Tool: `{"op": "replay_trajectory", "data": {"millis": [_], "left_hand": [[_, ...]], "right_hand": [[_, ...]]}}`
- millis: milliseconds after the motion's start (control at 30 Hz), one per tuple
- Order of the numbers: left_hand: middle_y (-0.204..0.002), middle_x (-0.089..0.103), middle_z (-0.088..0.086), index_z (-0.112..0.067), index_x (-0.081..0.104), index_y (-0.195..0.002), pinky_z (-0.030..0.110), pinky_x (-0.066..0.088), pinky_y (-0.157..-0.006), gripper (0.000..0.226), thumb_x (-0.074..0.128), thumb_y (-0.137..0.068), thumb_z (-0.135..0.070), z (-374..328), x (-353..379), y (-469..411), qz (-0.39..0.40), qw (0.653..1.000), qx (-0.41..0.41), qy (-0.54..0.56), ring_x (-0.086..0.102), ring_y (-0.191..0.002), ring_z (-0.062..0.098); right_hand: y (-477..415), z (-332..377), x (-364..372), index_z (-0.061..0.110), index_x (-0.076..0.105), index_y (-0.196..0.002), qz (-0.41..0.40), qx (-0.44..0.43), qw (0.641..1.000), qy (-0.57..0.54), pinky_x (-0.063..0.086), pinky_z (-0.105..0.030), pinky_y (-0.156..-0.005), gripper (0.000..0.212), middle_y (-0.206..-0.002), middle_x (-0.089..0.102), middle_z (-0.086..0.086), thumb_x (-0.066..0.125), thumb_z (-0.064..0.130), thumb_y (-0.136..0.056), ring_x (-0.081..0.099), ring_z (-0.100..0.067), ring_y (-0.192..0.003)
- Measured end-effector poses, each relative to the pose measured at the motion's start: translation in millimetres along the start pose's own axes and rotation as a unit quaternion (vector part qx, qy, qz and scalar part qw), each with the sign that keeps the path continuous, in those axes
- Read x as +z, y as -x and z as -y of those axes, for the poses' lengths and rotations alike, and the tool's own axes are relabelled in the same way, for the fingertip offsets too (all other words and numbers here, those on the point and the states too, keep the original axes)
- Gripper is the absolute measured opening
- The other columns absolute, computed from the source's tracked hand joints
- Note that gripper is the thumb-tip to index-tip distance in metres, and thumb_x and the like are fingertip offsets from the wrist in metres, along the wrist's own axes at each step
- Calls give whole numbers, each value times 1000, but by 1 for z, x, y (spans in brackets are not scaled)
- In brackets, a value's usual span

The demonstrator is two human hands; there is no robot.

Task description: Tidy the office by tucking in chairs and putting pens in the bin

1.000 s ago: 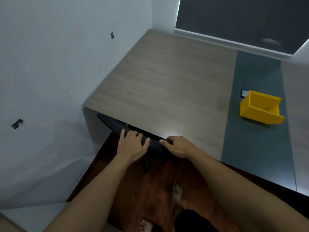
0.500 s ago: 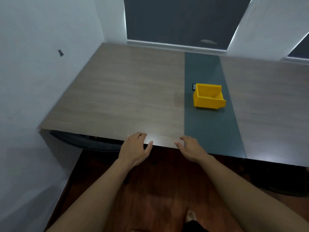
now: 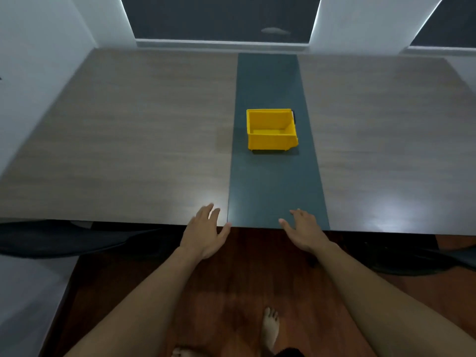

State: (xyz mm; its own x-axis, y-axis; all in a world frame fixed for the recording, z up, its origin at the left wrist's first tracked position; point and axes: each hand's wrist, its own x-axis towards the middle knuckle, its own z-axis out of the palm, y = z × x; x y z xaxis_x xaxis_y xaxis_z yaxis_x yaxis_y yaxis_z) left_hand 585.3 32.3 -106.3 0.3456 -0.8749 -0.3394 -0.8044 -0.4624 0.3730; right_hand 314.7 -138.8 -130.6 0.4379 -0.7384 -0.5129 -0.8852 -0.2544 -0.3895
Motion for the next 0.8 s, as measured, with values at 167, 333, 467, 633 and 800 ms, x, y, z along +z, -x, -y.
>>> {"op": "replay_trajectory", "data": {"millis": [167,333,467,633,800], "left_hand": [[-182,14,7,-17,26,-171,48,19,-137,80,35,-108,-66,-26,50,-45,15,1000,-23,5,7,-170,27],[-184,5,5,-20,16,-174,48,14,-138,85,30,-107,-70,-48,91,-75,25,999,-30,-11,-4,-171,27],[-184,-7,1,-23,5,-175,48,13,-138,87,26,-106,-72,-57,117,-107,22,999,-21,-25,-10,-170,25],[-183,-15,-6,-31,-5,-174,48,10,-137,83,24,-107,-71,-53,155,-154,-8,1000,3,-27,-12,-170,24],[-183,-17,-2,-32,-9,-173,56,10,-136,78,25,-111,-64,-35,194,-177,-80,992,37,-86,-11,-171,29]], "right_hand": [[-52,-44,-6,16,23,-169,18,5,1000,4,23,-60,-130,80,-179,9,-11,40,64,-107,11,-35,-165],[-100,-62,2,19,19,-170,30,-15,999,6,23,-60,-130,80,-180,0,-6,42,63,-106,6,-31,-166],[-134,-75,26,18,13,-171,6,-44,999,22,15,-55,-134,80,-180,-9,-5,36,62,-108,-3,-28,-167],[-154,-95,69,25,-2,-172,-112,-80,988,64,9,-51,-136,78,-180,-17,2,29,59,-109,-11,-19,-167],[-166,-106,107,24,0,-172,-248,-86,959,109,19,-51,-134,80,-181,-7,1,32,57,-106,-2,-18,-168]]}}
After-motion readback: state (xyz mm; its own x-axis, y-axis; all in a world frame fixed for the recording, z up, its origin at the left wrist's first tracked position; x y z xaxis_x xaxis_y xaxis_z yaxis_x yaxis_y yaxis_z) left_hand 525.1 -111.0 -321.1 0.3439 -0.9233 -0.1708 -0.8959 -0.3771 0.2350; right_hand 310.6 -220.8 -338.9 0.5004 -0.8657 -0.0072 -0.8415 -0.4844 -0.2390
